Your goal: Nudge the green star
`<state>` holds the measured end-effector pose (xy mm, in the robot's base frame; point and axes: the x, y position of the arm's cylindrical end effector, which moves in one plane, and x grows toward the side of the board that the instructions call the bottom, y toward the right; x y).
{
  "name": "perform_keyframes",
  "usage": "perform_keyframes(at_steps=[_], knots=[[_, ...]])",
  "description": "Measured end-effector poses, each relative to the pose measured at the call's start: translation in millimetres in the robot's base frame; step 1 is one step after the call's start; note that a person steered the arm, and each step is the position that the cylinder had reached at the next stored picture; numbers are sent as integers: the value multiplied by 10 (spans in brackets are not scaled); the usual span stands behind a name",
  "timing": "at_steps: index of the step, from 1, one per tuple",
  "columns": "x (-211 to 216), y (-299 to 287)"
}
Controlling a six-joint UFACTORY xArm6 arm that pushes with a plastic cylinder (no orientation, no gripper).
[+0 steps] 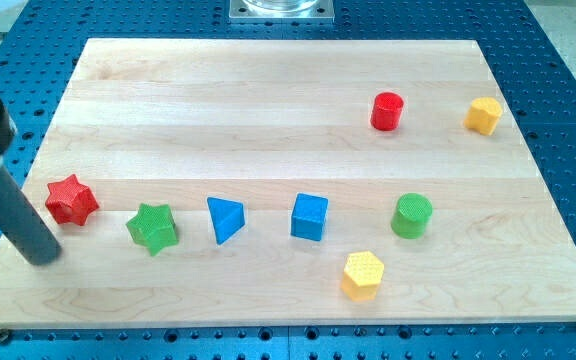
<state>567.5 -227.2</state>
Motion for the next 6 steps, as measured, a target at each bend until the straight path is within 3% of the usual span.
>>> perform_keyframes(at_steps=[1,3,4,6], knots=[[36,627],[-76,829],[302,1172],[-22,2614]])
